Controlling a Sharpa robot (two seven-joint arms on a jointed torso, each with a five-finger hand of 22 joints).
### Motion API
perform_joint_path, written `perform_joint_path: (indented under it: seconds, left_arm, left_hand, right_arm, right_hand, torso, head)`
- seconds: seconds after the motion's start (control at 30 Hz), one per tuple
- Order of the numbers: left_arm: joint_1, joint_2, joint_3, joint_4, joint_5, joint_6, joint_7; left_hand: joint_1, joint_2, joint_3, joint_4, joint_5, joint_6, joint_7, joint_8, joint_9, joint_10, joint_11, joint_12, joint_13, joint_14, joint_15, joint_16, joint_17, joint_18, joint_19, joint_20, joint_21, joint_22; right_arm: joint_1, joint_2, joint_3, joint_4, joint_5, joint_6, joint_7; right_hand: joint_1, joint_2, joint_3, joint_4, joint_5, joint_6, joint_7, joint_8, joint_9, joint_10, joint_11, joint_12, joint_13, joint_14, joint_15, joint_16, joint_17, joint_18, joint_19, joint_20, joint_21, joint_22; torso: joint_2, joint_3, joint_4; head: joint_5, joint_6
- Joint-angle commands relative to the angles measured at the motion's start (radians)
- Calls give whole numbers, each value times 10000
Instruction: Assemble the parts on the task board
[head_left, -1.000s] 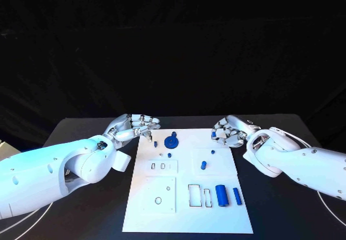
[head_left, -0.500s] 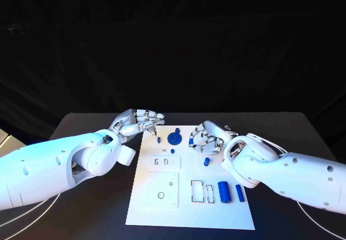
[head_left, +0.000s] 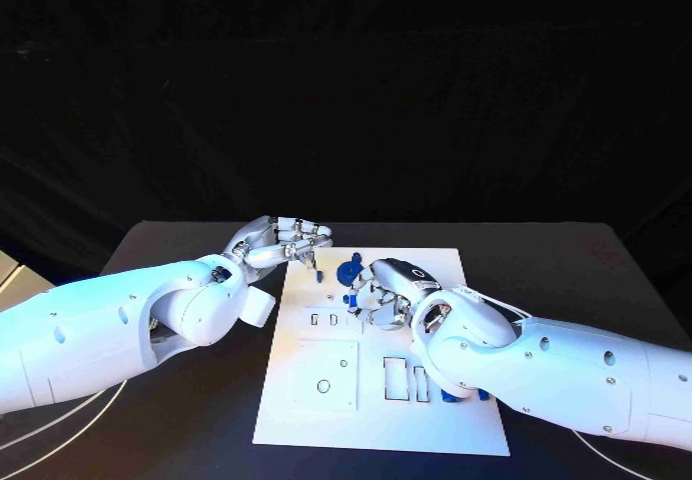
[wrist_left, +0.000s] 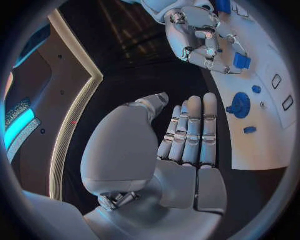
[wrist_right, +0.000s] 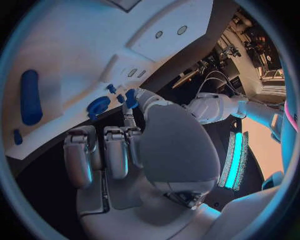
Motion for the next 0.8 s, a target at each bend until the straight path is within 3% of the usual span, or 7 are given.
perform_joint_path:
  seconds: [0.03,0.3,0.57,0.8]
  left_arm:
    - [4,24,5,23,-14,-47,-98]
    - [4,19,4,21,-14,-37,-106]
    - [5,28,4,18,-14,-14,-110]
    - [5,10,4,13,-14,0,-120]
  left_hand:
    - [10,47,46,11,-38,-60,-3,-18,9,-54,-24,-13,12,-36,19,32,-15,141,-85,-11,45,8]
    - [2,45,46,12,-40,-53,-7,-13,16,-46,-27,-7,16,-25,18,43,-20,143,-87,-9,59,14]
    - [2,45,46,12,-40,-53,-7,-13,16,-46,-27,-7,16,-25,18,43,-20,143,-87,-9,59,14]
    - [2,45,46,12,-40,-53,-7,-13,16,-46,-27,-7,16,-25,18,43,-20,143,-87,-9,59,14]
  right_arm:
    - [-79,168,-16,-91,-636,11,-326]
    - [-217,487,-59,-261,-790,117,-448]
    - [-323,707,-101,-398,-906,232,-512]
    - [-346,729,-110,-492,-1048,324,-614]
  right_hand:
    - [-89,-9,66,-13,-37,49,-88,370,290,640,-52,1,2175,859,-39,-3,1810,-143,1046,-76,44,2631]
    - [-134,-39,68,-12,-95,26,-81,379,297,654,-46,20,2191,867,-36,9,1843,-143,1046,-74,44,2631]
    - [-154,-49,67,-9,-112,17,-77,382,299,651,-44,15,2188,867,-34,8,1841,-143,1046,-73,44,2631]
    - [-199,-79,63,-1,-141,-4,-70,388,303,646,-38,7,2182,867,-29,7,1839,-143,1046,-70,44,2631]
  torso:
    - [5,3,10]
    - [6,18,-7]
    - [8,8,24]
    - [1,6,-16]
  head:
    - [13,-28]
    - [72,-83]
    - [105,-116]
    - [139,-139]
